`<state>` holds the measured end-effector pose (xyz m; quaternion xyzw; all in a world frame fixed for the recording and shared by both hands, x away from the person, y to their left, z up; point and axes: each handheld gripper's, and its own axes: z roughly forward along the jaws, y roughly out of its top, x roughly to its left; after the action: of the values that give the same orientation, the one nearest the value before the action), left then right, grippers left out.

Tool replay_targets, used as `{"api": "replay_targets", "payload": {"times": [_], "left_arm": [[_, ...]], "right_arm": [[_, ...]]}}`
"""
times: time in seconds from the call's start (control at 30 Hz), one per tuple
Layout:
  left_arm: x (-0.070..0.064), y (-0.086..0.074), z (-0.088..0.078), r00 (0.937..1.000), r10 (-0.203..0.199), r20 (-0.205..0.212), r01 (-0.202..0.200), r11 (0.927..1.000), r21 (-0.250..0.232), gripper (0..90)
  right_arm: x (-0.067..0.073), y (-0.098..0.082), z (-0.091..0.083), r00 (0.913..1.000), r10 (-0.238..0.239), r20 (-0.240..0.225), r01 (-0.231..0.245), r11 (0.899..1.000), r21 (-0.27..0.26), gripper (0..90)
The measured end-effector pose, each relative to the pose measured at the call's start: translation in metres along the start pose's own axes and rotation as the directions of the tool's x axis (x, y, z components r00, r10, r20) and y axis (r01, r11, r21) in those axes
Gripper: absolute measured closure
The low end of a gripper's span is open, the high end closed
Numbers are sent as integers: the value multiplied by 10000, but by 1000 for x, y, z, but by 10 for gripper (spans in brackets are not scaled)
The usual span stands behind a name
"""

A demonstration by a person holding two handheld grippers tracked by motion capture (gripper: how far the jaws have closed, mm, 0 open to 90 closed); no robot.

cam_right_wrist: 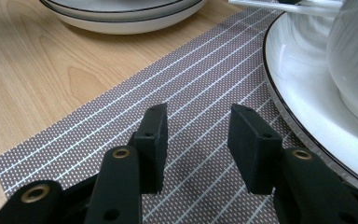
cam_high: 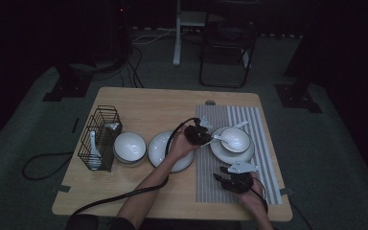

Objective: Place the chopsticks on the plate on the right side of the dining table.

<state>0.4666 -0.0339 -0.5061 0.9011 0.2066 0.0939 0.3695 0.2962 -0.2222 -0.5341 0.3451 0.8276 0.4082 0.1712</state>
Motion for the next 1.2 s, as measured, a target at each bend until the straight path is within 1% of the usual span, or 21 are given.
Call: {"api": "replay_targets", "payload": {"times": [0.27,0.4,0.5,0.57,0.77,0.8,0.93,1.2], "left_arm": [[0,1,-7,9999,-166,10,166,9995,-270,782],[2,-1,-14,9991,-404,-92,399,9982,-437,752],[3,-3,-20,9982,-595,-63,589,9960,-668,727],[2,-4,-24,9977,-676,-56,671,9951,-724,710],[0,-11,-27,9958,-908,87,912,9935,-677,641],[0,-12,-27,9961,-878,131,884,9943,-599,638],[-3,-16,-26,9956,-902,239,915,9939,-612,618],[-8,-20,-21,9964,-820,226,829,9958,-398,593]], "right_arm": [[0,0,0,10000,-1,5,1,10000,3,565],[0,0,-1,10000,21,14,-21,10000,-19,561],[0,0,-1,10000,6,30,-6,10000,-30,554],[0,0,-1,10000,18,30,-18,10000,-31,554],[0,0,0,10000,-30,29,30,10000,-19,554],[0,0,0,10000,-34,27,34,10000,-21,554],[0,0,-1,10000,-25,30,25,10000,-19,555],[0,0,-1,10000,-18,33,19,10000,-35,554]]}}
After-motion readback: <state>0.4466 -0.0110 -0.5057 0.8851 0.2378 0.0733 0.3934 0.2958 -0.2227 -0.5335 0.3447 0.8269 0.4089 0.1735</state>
